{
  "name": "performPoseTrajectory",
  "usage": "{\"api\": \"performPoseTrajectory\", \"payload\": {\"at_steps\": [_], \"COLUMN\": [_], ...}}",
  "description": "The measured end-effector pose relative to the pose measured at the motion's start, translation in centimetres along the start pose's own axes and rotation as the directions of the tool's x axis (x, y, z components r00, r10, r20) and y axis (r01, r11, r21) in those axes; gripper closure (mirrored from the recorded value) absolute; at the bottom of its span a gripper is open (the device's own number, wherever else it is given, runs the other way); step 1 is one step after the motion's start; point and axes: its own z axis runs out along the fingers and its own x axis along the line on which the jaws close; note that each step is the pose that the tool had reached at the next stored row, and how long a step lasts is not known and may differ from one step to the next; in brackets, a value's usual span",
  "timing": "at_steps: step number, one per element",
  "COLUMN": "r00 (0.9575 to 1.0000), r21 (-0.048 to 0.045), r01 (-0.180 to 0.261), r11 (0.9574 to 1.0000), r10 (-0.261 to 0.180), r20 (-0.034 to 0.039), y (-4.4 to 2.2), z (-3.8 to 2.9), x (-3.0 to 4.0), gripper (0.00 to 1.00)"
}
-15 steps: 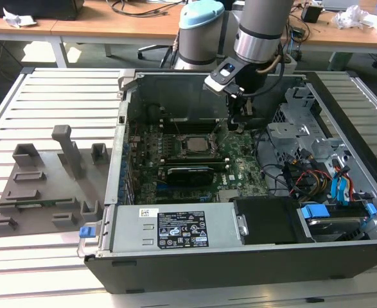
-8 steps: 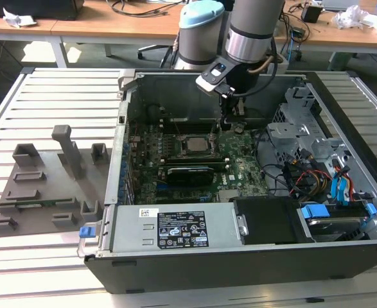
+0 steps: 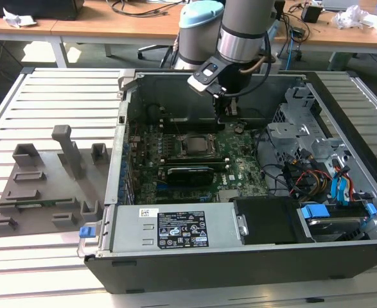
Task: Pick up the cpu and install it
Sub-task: 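Close the cpu cover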
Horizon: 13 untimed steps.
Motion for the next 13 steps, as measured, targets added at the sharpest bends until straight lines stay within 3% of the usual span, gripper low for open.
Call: {"api": "performPoseTrajectory", "payload": {"at_steps": [3,6,8,10,13], "r00": [1.0000,1.0000,1.0000,1.0000,1.0000], "r21": [0.0000,-0.0001,0.0000,0.0000,0.0000], "r01": [0.000,0.000,0.000,0.000,0.000], "r11": [1.0000,1.0000,1.0000,1.0000,1.0000], "r10": [0.000,0.000,0.000,0.000,0.000], "r20": [0.0001,0.0001,0.0000,-0.0001,0.0001], "y": [-0.52,-1.35,-2.93,-4.04,-4.62], "z": [0.22,0.87,1.67,2.36,3.13], "x": [0.06,0.16,0.34,0.47,0.56], "gripper": [0.89,0.89,0.89,0.89,0.89]}}
